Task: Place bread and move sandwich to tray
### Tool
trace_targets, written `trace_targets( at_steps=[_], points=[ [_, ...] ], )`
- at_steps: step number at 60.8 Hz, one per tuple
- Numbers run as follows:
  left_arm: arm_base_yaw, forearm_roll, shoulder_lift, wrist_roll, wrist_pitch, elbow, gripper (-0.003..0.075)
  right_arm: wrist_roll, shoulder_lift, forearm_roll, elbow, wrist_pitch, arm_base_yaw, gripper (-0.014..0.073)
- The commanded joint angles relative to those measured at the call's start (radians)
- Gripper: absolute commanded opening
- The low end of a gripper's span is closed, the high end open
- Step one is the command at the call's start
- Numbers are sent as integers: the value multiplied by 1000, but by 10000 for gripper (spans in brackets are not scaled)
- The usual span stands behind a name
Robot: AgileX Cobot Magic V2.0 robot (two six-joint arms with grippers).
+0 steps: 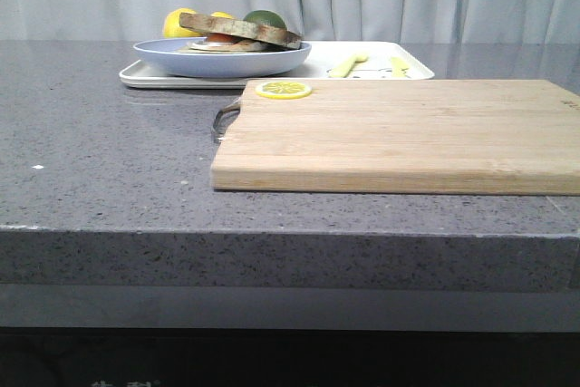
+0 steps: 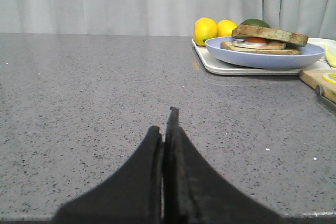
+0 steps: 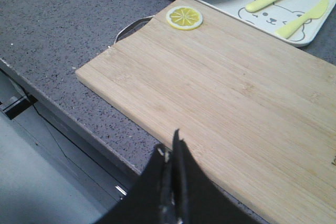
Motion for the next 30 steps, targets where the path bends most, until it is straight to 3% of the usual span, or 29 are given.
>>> trace_targets(
  at_steps=[1,18,30],
  points=[
    [1,-9,-22,-1,-81,4,-18,2,-2,3,-26,-68,2,-68],
    [1,-9,-20,-1,-81,4,-18,2,-29,5,-6,-75,-12,-68],
    [1,-9,-20,-1,-81,4,-18,2,-180,-21,122,-126,-198,-68]
  ],
)
